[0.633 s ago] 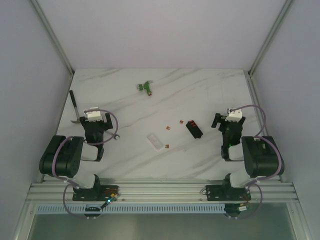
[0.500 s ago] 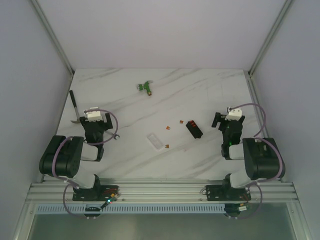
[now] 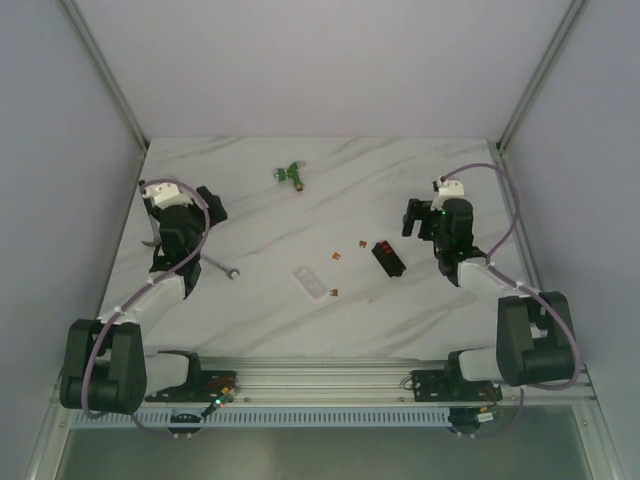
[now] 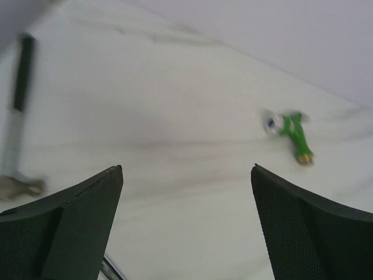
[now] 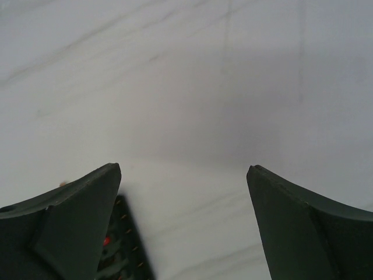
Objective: Snap on the fuse box
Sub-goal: Pick up the fuse box base from the center of the board, then place the fuse box base at the center of the board, then adjust the fuse box base at the center of the board, then pick up the fuse from the center of the board.
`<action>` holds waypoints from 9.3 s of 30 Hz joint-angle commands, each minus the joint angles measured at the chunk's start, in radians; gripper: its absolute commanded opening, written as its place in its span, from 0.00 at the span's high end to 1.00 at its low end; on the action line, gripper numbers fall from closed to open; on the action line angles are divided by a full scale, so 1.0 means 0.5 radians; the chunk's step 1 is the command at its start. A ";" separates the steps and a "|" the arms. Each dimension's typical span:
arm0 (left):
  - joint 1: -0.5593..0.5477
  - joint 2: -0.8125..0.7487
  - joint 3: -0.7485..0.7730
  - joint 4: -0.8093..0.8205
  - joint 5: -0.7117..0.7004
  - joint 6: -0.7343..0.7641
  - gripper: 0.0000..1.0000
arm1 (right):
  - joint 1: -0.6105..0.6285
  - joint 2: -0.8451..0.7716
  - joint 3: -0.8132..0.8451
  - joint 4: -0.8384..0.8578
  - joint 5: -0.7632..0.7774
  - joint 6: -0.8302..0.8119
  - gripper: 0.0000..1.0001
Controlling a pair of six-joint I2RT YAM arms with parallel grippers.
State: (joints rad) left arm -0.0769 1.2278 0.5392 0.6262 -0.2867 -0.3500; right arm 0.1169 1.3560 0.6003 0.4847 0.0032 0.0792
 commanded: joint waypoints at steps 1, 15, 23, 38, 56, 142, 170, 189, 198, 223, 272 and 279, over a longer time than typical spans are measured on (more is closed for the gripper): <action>-0.109 0.023 0.023 -0.477 0.371 -0.435 0.00 | 0.119 0.062 0.137 -0.540 -0.159 0.096 0.04; -0.786 0.068 0.044 -0.775 0.546 -0.694 0.00 | 0.477 0.401 0.403 -1.000 -0.084 0.069 0.18; -0.923 0.200 0.075 -0.821 0.605 -0.777 0.00 | 0.641 0.486 0.452 -1.168 0.074 0.161 0.28; -1.234 0.351 0.284 -1.118 0.278 -0.720 0.00 | 0.844 0.447 0.449 -1.195 0.193 0.283 0.50; -1.598 0.786 0.552 -1.724 -0.451 -0.811 0.00 | 0.845 0.405 0.401 -1.132 0.208 0.308 0.53; -0.801 0.520 0.652 -1.378 0.474 -0.437 0.15 | 1.418 0.722 0.950 -1.468 0.800 0.248 0.21; -0.900 0.903 0.802 -1.208 0.984 -0.622 0.20 | 1.042 0.767 0.985 -1.172 0.463 0.071 0.27; -0.975 0.766 0.537 -1.099 1.049 -0.769 0.22 | 1.126 0.970 1.130 -1.123 -0.014 -0.097 0.31; -0.997 0.577 0.336 -1.096 1.069 -0.860 0.21 | 1.186 0.988 1.147 -1.157 -0.164 -0.152 0.31; -0.715 -0.032 0.249 -1.480 0.412 -0.736 0.00 | 1.413 0.555 0.833 -1.669 0.066 0.168 0.39; -0.640 -0.053 0.227 -1.434 0.349 -0.652 0.00 | 1.414 1.018 1.396 -2.356 0.325 1.245 0.43; -0.632 -0.084 0.210 -1.436 0.350 -0.646 0.00 | 1.476 1.106 1.482 -2.331 0.327 1.279 0.43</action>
State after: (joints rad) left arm -0.4019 1.2102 0.6514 -0.0982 -0.1028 -0.6933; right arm 0.8364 1.8843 1.2881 -0.6613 0.1684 0.6704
